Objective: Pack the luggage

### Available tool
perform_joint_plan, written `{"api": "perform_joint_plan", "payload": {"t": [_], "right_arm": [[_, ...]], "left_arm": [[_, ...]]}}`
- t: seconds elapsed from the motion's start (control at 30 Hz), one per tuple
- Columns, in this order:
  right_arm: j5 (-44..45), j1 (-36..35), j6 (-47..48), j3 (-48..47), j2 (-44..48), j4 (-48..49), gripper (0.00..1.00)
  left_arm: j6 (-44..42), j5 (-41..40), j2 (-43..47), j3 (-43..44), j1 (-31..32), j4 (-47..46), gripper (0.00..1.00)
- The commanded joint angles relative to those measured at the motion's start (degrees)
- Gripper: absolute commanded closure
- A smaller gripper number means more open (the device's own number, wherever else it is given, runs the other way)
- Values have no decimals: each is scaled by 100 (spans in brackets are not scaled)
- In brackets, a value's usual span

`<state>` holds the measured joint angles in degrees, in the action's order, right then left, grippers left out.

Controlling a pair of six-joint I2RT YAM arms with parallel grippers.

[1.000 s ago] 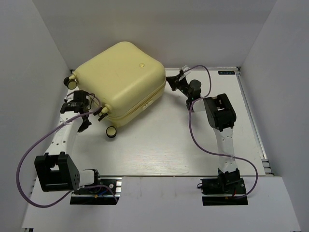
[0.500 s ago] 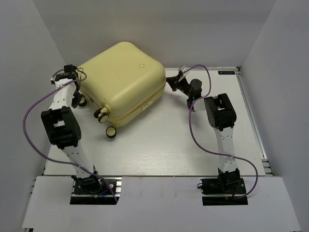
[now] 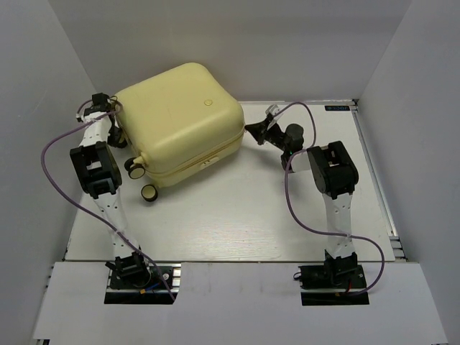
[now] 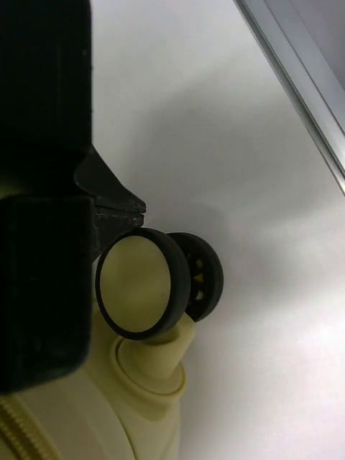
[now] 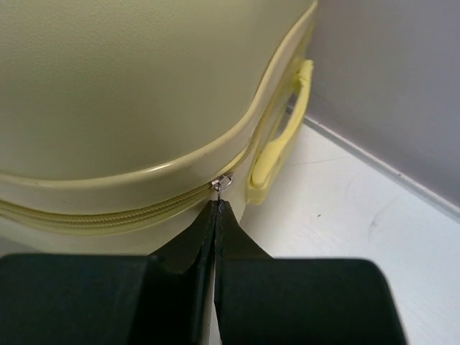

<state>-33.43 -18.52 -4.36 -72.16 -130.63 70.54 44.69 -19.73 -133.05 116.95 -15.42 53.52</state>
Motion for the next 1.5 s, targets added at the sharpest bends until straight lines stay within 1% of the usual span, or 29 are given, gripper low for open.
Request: {"api": "perform_joint_plan", "payload": {"t": [0.0, 0.03, 0.07, 0.13, 0.17, 0.2, 0.23, 0.27, 0.3, 0.43, 0.47, 0.57, 0.7, 0.73, 0.8, 0.83, 0.9, 0.97, 1.0, 1.03, 1.07, 1.13, 1.17, 1.23, 1.27, 1.3, 1.33, 1.37, 1.47], "right_arm": [[-516, -283, -100, 509, 327, 372, 100], [-489, -309, -83, 562, 397, 381, 100], [-515, -345, -100, 598, 389, 338, 100], [-472, -371, -170, 615, 415, 311, 100], [-393, -415, -127, 642, 424, 224, 100], [-271, -441, -57, 659, 433, 180, 100], [392, -476, 22, 659, 442, 31, 100], [694, -494, 188, 642, 416, -57, 100], [1315, -494, 233, 598, 372, -50, 100], [2505, -512, 400, 99, 3, 548, 100], [2612, -521, 401, -77, -354, 566, 100], [2396, -494, 400, -1305, -857, 452, 100], [2315, -503, 673, -2704, -1586, -495, 100], [2332, -503, 726, -3499, -1832, -715, 100], [2421, -486, 674, -4127, -2410, -1180, 100], [2394, -477, 525, -4905, -2554, -1575, 100], [2053, -512, 280, -5132, -2722, -1345, 100], [1615, -564, 321, -4379, -2539, -1061, 100], [1533, -643, 348, -3655, -2077, -1034, 100], [1445, -652, 339, -3647, -1924, -1069, 100], [1331, -670, 322, -2969, -1644, -1069, 100], [1251, -740, 401, -2542, -1308, -755, 100], [1208, -740, 410, -1931, -1090, -509, 100], [953, -758, 287, -1496, -556, -96, 100], [822, -767, 269, -711, -377, -24, 100], [742, -802, 295, -416, -176, 38, 100], [707, -845, 409, 231, 470, 160, 100], [689, -889, 610, 899, 694, 205, 100], [671, -995, 508, 2306, 1732, 399, 100]], "left_arm": [[-319, 1423, -588, 214, 294, -1491, 93], [-416, 1610, -834, 615, 320, -1876, 86], [-486, 2117, -1132, 793, 355, -2019, 82], [-697, 2437, -1510, 1379, 469, -2440, 75], [-794, 2856, -1652, 1453, 548, -2686, 70], [-873, 2904, -1680, 1428, 610, -3019, 65], [-970, 2887, -1689, 1375, 715, -3136, 64], [-1040, 2913, -1671, 1201, 733, -3476, 60], [-1050, 2870, -1671, 1208, 777, -3514, 60], [-971, 3026, -1925, 1313, 830, -3752, 60], [-962, 3045, -1978, 1365, 821, -3822, 60], [-1015, 3071, -2040, 1375, 848, -3884, 60], [-1137, 3098, -2023, 1349, 883, -3962, 60], [-1138, 3089, -2005, 1331, 900, -3946, 60], [-1216, 3089, -1944, 1252, 892, -3954, 60], [-1251, 3071, -1935, 1243, 892, -3954, 60], [-1330, 3106, -1838, 1147, 892, -3937, 60], [-1401, 3246, -1742, 1111, 900, -3919, 60], [-1436, 3421, -1585, 981, 900, -3971, 60], [-1436, 3501, -1540, 849, 900, -4041, 60], [-1480, 3589, -1496, 795, 927, -4051, 60], [-1638, 3844, -1399, 786, 1006, -3886, 60], [-1752, 3888, -1364, 769, 1180, -3884, 60], [-1954, 4222, -1267, 698, 1304, -3684, 60], [-2181, 4466, -1189, 681, 1514, -3603, 60], [-2384, 4443, -1040, 419, 1516, -3455, 60], [-2560, 4399, -960, 243, 1768, -3462, 60], [-2657, 4303, -716, 76, 2005, -3506, 60], [-2956, 4266, -196, -794, 2279, -3568, 60]]}}
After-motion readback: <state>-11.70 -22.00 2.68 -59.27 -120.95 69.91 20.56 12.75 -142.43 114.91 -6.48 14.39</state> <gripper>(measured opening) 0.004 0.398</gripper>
